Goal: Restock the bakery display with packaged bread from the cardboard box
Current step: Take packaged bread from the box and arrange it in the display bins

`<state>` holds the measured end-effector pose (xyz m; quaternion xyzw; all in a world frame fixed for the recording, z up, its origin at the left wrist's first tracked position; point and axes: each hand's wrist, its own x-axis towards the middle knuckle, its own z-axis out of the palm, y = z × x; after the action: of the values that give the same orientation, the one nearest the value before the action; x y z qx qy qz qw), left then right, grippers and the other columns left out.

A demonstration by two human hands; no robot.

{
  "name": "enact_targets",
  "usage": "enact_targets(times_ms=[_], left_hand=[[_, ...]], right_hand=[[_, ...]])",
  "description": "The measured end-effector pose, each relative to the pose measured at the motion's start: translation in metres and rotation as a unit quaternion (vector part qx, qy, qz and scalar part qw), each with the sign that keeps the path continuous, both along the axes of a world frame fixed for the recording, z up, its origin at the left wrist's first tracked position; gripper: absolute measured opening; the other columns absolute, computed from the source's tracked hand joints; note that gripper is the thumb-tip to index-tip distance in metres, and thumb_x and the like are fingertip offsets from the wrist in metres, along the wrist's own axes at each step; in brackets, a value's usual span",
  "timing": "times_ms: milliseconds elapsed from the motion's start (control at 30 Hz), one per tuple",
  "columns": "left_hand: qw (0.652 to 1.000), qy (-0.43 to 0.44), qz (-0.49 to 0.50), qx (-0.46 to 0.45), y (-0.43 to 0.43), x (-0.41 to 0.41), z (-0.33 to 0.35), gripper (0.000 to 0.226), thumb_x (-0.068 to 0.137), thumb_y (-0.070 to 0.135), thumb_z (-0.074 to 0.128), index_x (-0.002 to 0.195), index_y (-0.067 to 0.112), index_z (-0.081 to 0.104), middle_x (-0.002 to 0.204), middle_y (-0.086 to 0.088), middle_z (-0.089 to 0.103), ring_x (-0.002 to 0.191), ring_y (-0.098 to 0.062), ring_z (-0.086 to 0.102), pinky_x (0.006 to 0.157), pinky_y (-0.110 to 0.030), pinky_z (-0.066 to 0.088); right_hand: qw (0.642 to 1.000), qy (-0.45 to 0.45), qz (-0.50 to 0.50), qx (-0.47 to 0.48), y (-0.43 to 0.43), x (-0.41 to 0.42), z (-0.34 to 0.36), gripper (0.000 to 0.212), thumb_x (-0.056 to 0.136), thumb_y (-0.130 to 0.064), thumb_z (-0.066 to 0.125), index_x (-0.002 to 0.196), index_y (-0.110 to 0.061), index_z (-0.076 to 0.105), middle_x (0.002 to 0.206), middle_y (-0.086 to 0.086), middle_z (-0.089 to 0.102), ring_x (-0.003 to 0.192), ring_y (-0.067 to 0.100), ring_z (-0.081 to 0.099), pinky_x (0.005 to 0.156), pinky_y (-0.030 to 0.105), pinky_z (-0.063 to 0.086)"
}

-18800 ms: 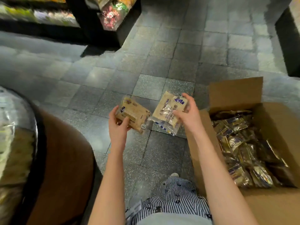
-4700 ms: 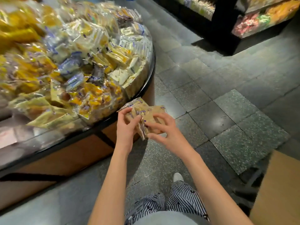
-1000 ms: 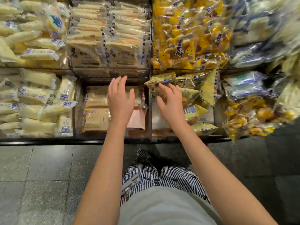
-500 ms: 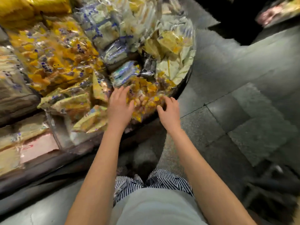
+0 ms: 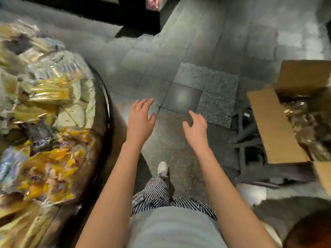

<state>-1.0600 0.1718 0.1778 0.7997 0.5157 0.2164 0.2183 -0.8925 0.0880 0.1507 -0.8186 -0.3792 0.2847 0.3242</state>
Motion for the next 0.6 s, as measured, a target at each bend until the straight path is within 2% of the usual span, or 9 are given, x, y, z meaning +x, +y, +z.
enact_targets(times_ms=[100, 300, 433, 600], left_hand=[[0.997, 0.014, -0.075, -0.009, 0.017, 0.067, -0.009, 0.051, 0.092, 0.01, 0.061, 0.142, 0.009, 0.051, 0.144, -0.018, 0.049, 0.138, -0.038, 0.036, 0.118, -0.038, 0.019], [0.977, 0.034, -0.205, -0.038, 0.045, 0.203, -0.023, 0.053, 0.098, 0.02, 0.057, 0.149, 0.018, 0.042, 0.153, -0.011, 0.04, 0.147, -0.031, 0.022, 0.122, -0.04, 0.016], [0.963, 0.039, -0.258, -0.067, 0.071, 0.296, -0.024, 0.053, 0.1, 0.023, 0.053, 0.151, 0.022, 0.038, 0.157, -0.009, 0.034, 0.149, -0.03, 0.015, 0.122, -0.043, 0.015], [0.94, 0.051, -0.329, -0.079, 0.08, 0.39, -0.027, 0.051, 0.1, 0.02, 0.053, 0.149, 0.016, 0.04, 0.154, -0.01, 0.038, 0.146, -0.032, 0.02, 0.121, -0.044, 0.017]], right_hand=[[0.996, 0.009, -0.081, -0.023, -0.012, 0.054, -0.006, 0.053, 0.098, -0.021, 0.054, 0.148, -0.013, 0.04, 0.15, 0.019, 0.036, 0.143, 0.034, 0.022, 0.118, 0.043, 0.019], [0.979, 0.031, -0.195, -0.059, -0.02, 0.158, -0.02, 0.055, 0.101, -0.027, 0.051, 0.152, -0.019, 0.031, 0.159, 0.013, 0.022, 0.149, 0.029, 0.01, 0.118, 0.045, 0.02], [0.961, 0.039, -0.265, -0.074, -0.016, 0.229, -0.017, 0.056, 0.101, -0.028, 0.052, 0.152, -0.019, 0.031, 0.158, 0.014, 0.023, 0.148, 0.031, 0.014, 0.118, 0.049, 0.022], [0.929, 0.072, -0.357, -0.064, -0.027, 0.29, -0.022, 0.056, 0.101, -0.024, 0.05, 0.153, -0.016, 0.029, 0.159, 0.013, 0.019, 0.148, 0.028, 0.017, 0.116, 0.04, 0.024]])
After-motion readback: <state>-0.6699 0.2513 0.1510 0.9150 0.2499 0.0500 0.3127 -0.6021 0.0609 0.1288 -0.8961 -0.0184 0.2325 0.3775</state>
